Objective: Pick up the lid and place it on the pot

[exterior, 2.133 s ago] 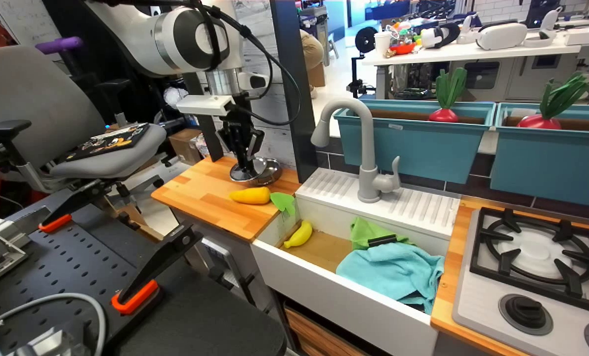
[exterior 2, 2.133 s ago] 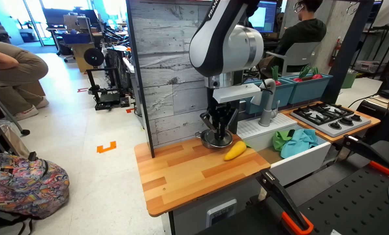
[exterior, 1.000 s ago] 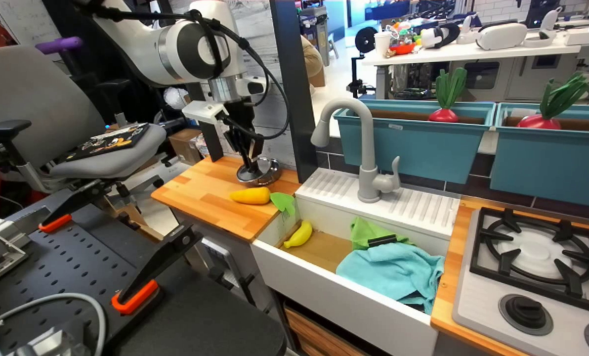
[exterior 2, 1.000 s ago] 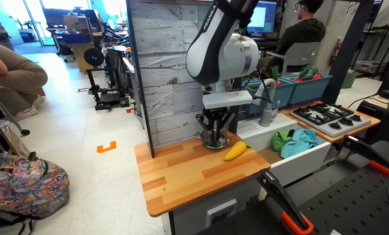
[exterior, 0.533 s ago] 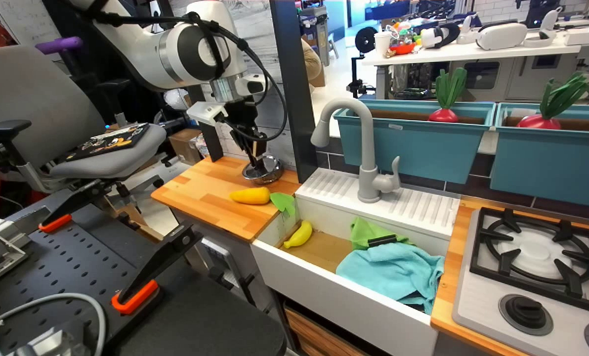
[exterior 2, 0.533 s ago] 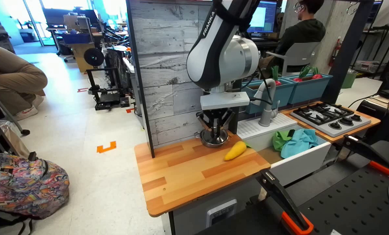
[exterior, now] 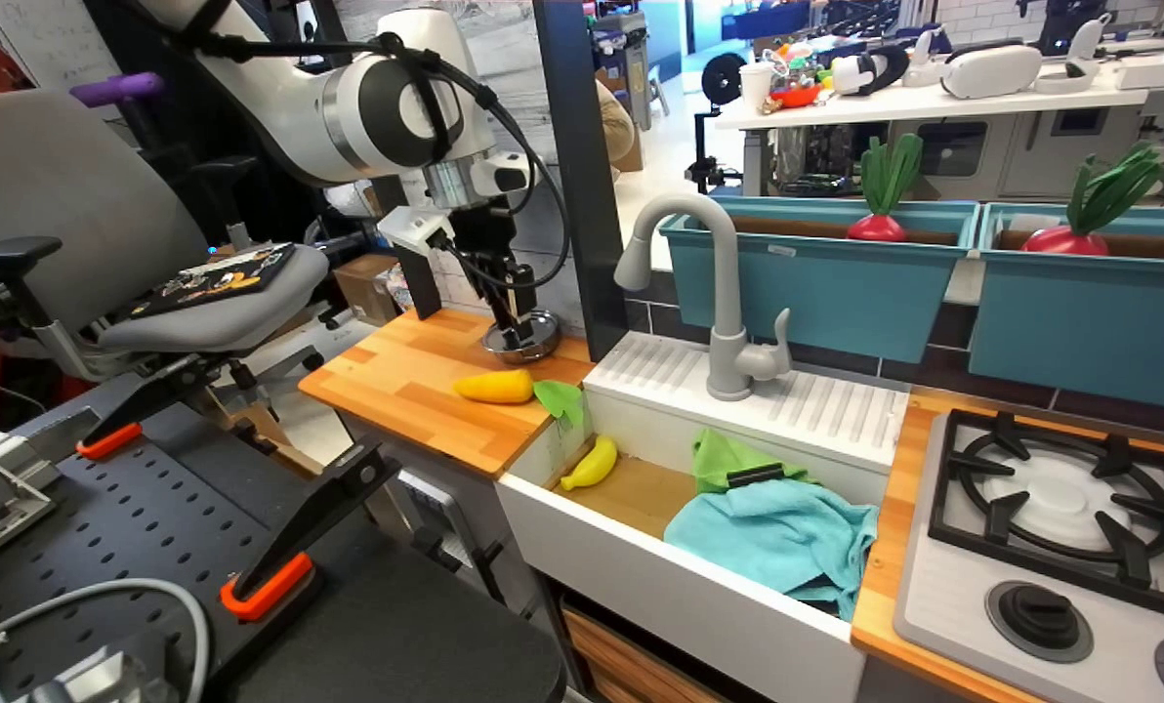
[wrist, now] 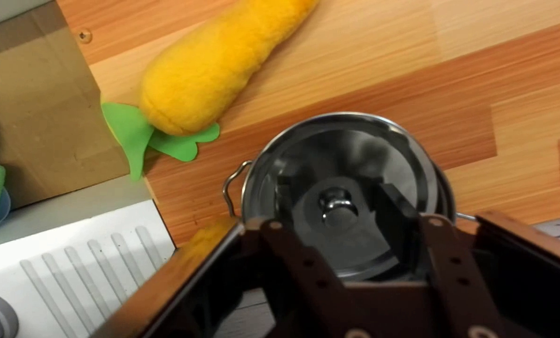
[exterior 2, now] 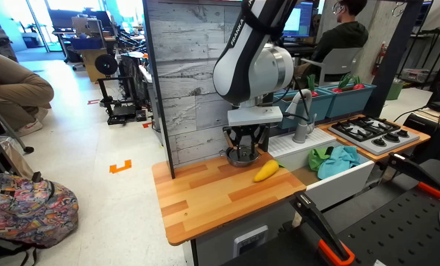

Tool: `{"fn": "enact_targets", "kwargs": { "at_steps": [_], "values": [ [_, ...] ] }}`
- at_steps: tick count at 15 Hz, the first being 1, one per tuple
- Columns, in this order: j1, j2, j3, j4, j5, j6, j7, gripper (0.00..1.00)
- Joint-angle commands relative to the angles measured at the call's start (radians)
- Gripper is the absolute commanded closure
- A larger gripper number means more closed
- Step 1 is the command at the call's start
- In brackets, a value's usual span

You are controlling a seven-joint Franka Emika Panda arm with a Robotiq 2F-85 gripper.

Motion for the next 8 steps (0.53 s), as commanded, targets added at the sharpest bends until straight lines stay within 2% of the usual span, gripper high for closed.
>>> {"fn": "enact_targets", "kwargs": {
  "at_steps": [1,3,8],
  "values": [
    [0.015,0.031,-0.017,0.042,0.018,-0.002,0.008,0.18],
    [0.016,0.033,-0.018,0.044,0.018,-0.001,0.008,0.02],
    [0.022,0.013,-0.017,0.013,0.013,0.018,0.004,0.00]
  ]
}}
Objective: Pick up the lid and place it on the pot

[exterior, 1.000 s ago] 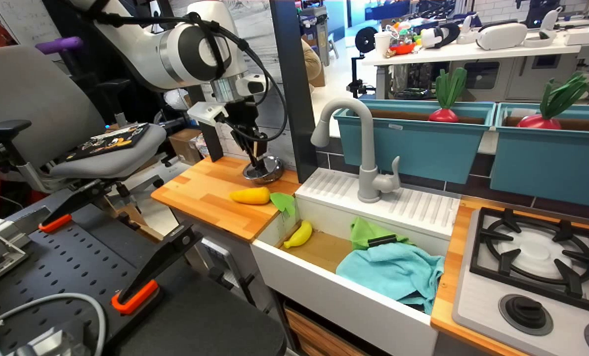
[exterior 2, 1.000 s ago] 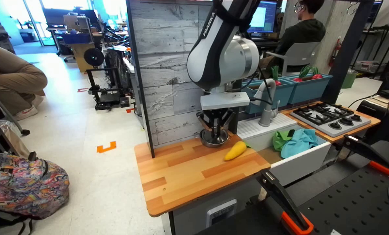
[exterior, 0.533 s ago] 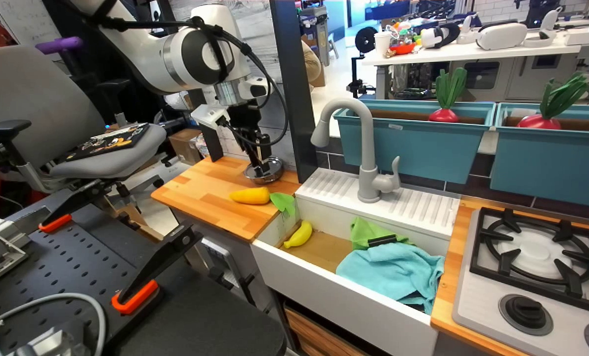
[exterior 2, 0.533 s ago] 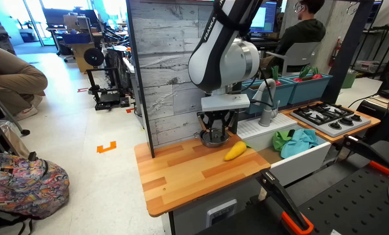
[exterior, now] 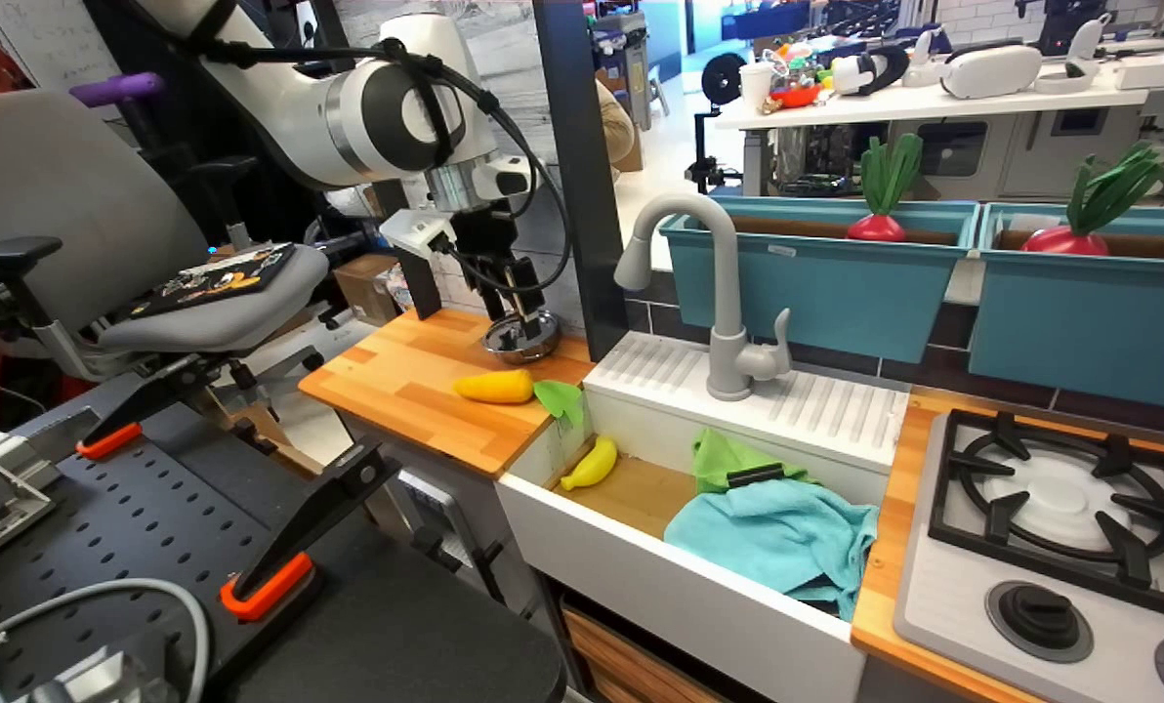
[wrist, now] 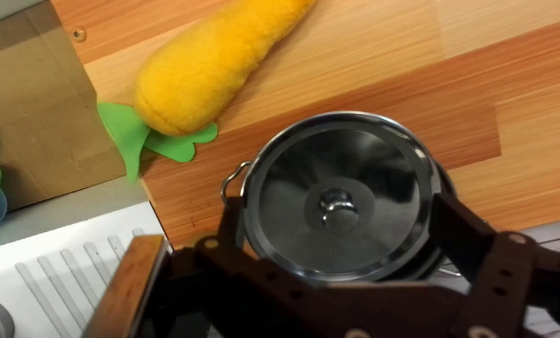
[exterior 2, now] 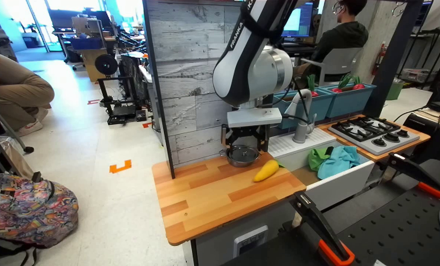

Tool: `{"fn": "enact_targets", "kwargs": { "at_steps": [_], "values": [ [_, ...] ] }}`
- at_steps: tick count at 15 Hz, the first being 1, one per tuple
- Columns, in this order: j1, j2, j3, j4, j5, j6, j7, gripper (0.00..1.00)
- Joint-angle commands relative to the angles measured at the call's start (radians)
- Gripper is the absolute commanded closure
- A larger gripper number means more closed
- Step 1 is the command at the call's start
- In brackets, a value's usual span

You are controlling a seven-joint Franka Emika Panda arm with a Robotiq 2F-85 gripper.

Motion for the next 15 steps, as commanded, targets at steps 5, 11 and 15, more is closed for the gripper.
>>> {"fn": "enact_targets", "kwargs": {
  "at_steps": [5,11,15],
  "values": [
    [0.037,-0.077,-0.008,-0.107,-0.001,0.033,-0.027,0.00],
    [0.117,-0.279,-0.045,-0.383,-0.095,0.045,-0.059,0.00],
    [0.127,-0.275,-0.045,-0.372,-0.144,0.004,-0.045,0.00]
  ]
}}
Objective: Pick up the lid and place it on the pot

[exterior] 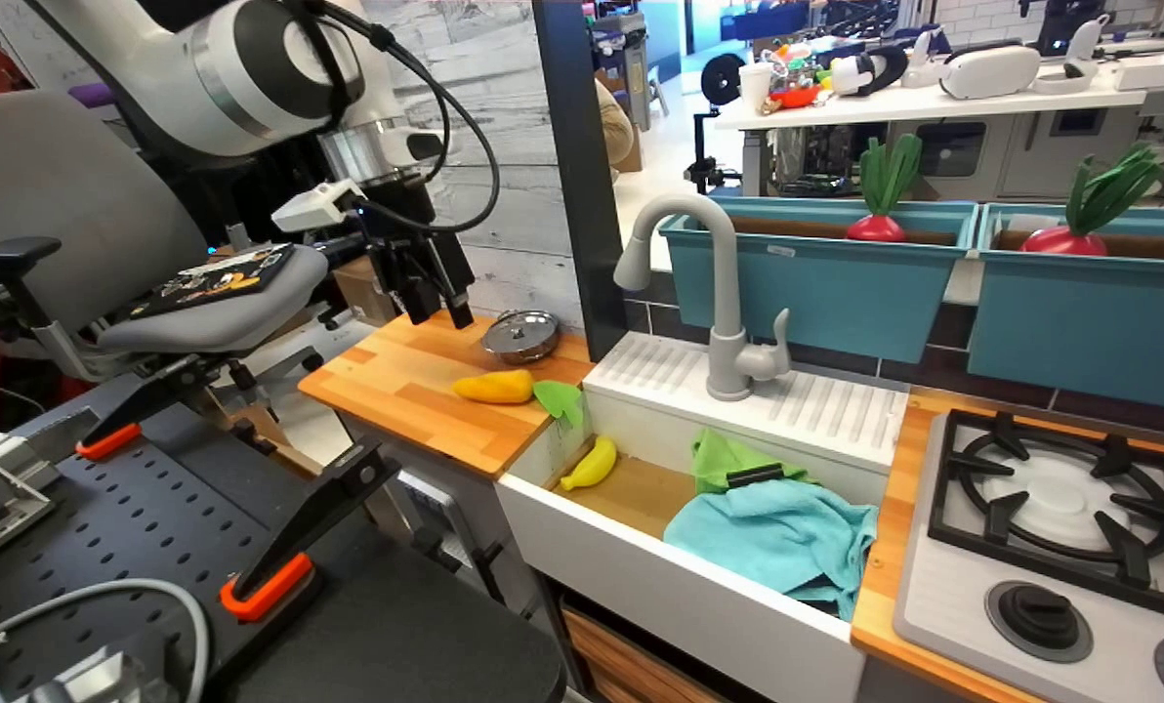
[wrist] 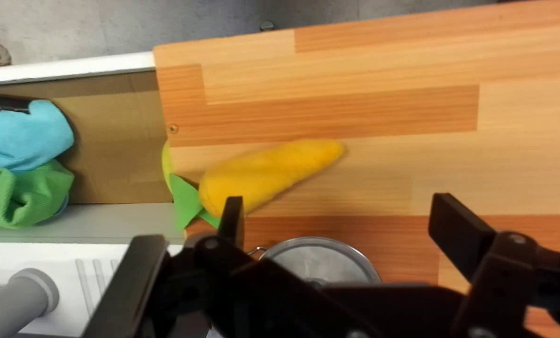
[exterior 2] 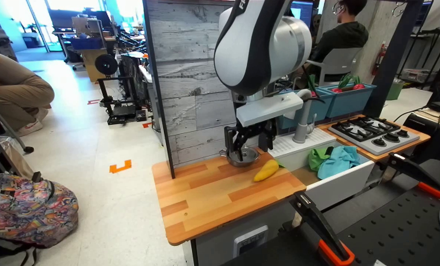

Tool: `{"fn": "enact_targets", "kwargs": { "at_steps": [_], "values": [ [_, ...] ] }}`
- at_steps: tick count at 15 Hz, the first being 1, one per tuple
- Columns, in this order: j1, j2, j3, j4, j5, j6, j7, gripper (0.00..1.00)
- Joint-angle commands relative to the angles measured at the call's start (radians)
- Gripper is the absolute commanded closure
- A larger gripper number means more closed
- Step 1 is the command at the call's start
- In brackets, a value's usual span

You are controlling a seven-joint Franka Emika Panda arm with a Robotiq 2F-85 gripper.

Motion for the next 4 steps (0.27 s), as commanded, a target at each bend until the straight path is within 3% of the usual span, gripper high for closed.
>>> {"fn": "enact_targets", "kwargs": {
  "at_steps": [1,4],
  "values": [
    [0.011,-0.026,-0.006,-0.029,-0.023,-0.004,0.005,0.00],
    [0.027,-0.063,-0.013,-0.073,-0.033,-0.005,0.009,0.00]
  ]
}}
